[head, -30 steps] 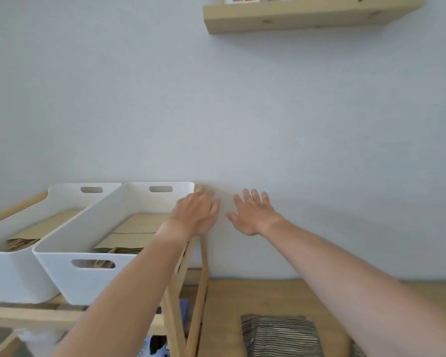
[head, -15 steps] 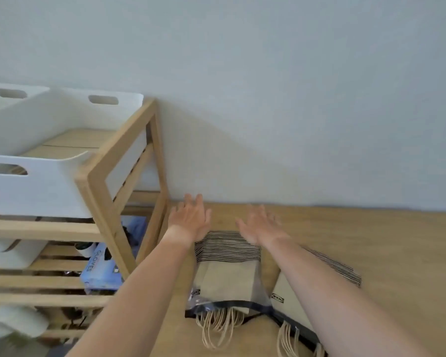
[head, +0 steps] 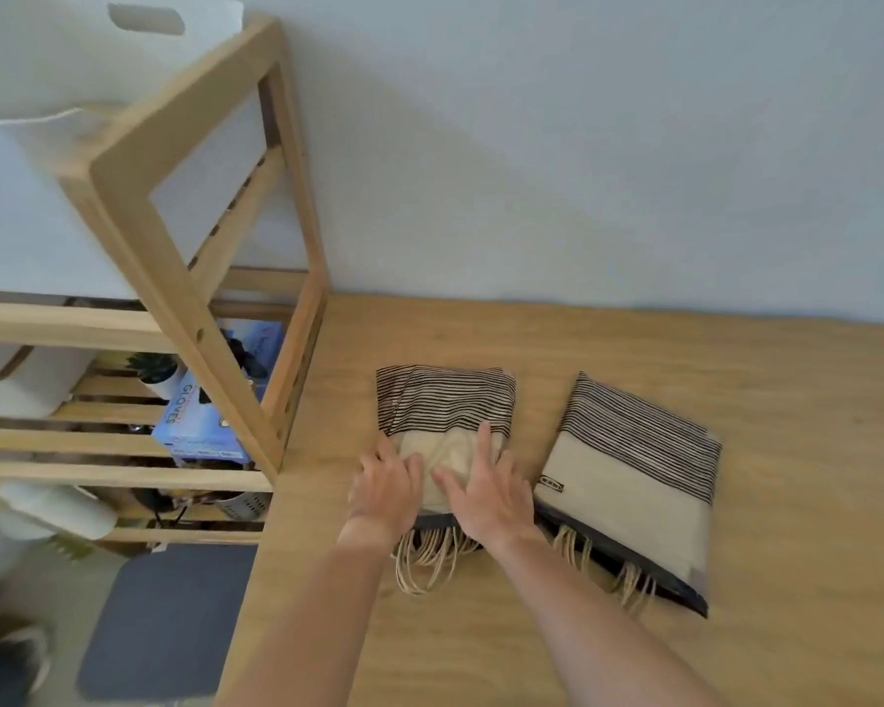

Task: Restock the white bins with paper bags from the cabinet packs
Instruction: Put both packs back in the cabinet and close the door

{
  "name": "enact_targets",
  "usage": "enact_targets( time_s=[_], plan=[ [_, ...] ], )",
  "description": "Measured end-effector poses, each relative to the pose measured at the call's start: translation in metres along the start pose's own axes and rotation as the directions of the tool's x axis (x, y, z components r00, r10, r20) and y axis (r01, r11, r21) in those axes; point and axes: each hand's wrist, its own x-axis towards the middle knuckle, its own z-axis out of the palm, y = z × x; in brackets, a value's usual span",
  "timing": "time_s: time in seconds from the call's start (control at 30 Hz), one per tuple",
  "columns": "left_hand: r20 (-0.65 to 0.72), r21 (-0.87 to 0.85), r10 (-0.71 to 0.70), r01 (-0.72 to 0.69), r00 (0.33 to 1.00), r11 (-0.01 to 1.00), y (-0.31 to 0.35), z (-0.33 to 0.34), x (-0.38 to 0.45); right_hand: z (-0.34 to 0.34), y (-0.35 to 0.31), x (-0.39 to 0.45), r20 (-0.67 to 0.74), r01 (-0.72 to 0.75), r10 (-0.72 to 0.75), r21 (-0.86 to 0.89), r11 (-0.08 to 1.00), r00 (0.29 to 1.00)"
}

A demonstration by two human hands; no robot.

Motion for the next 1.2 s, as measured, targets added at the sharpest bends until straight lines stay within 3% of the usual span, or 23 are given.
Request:
enact_targets(
  time_s=[0.07,0.23,0.37,0.53,0.67,0.77,0.83,0.93,1.03,1.2],
  plan=[
    [-0.021,-0.028,-0.036,0.036,0.999,0.999,-0.009,0.003,-0.016,0.006,0.000,-0.015,-0.030,0.038,-0.039,-0.033,0.999,0.999],
    [-0.116,0.118,-0.005,0.019,0.993,0.993,-0.028,0.027,-0.069,0.025,0.012,-0.072,-0.098,0.081,-0.090,-0.095,0.992,0.991],
    [-0.147,-0.134,-0.146,0.126,0.978,0.983,-0.019,0.041,-0.127,0.040,0.032,-0.130,-0.169,0.084,-0.091,-0.050,0.995,0.981],
    [-0.146,0.056,-0.050,0.058,0.988,0.997,-0.016,0.068,-0.198,0.048,0.066,-0.197,-0.172,0.121,-0.110,0.056,0.991,0.979],
    [-0.136,-0.074,-0.084,0.074,0.987,0.995,-0.012,0.081,-0.253,0.058,0.087,-0.245,-0.168,0.132,-0.114,0.100,0.986,0.979],
    [-0.110,-0.049,-0.026,0.021,0.994,0.999,-0.018,0.102,-0.292,0.067,0.101,-0.284,-0.164,0.138,-0.119,0.105,0.985,0.979],
    [-0.090,-0.148,-0.066,0.052,0.994,0.988,-0.020,0.111,-0.316,0.075,0.112,-0.308,-0.170,0.137,-0.116,0.114,0.984,0.979],
    [-0.108,-0.160,-0.071,0.053,0.992,0.986,-0.024,0.124,-0.354,0.093,0.126,-0.346,-0.186,0.124,-0.093,0.160,0.979,0.978],
    [-0.068,-0.013,0.103,-0.104,0.992,0.995,-0.035,0.151,-0.398,0.119,0.144,-0.386,-0.148,0.110,-0.083,0.184,0.977,0.986],
    [0.003,-0.058,0.032,-0.031,0.999,0.998,-0.059,0.204,-0.446,0.163,0.169,-0.437,-0.004,0.047,-0.047,0.160,0.986,0.999]
  ],
)
